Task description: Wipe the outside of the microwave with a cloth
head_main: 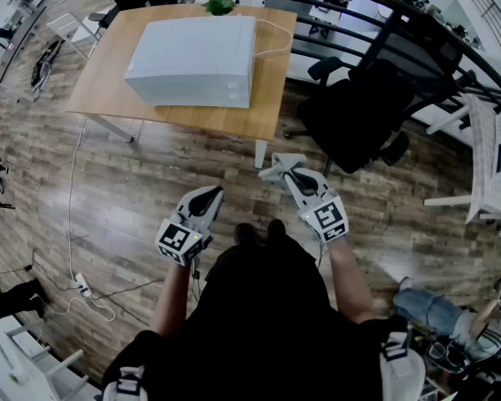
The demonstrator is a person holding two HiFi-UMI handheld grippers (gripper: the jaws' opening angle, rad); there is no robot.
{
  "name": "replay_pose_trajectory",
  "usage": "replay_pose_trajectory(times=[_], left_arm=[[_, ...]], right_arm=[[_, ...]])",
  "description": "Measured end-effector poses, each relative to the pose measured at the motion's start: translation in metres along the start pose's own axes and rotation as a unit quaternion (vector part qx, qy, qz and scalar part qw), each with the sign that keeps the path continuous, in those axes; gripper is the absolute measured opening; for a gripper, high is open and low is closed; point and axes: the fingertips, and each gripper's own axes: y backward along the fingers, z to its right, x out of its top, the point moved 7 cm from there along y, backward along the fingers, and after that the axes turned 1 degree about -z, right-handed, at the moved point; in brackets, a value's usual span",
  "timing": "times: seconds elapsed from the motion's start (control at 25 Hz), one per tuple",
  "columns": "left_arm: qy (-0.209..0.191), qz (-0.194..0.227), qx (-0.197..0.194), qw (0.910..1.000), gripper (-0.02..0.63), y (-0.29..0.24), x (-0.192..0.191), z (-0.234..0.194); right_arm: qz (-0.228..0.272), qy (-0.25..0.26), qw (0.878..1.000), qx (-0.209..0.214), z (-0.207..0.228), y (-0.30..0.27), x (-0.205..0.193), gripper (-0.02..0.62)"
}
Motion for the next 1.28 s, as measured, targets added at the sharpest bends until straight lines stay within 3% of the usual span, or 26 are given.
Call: replay_pose_trajectory(times=[0.48, 0.76, 1.28], left_arm=[[-0.031, 0.007, 0.002, 0.9995, 0.009, -0.055, 0.021, 0.027], [-0.038, 0.004, 0.010, 0.9992, 0.009, -0.083, 0.032, 0.037], [-0.020, 0.005, 0.041, 0.9990, 0.009, -0.098, 0.015, 0.043]], right_arm=[[0.005, -0.006, 1.000, 0.018, 0.050, 0.016, -0.016, 0.011], [0.020, -0.017, 0.998, 0.052, 0.071, 0.016, -0.018, 0.012], [0.034, 0.006, 0.996, 0.086, 0.094, 0.000, -0.015, 0.012]])
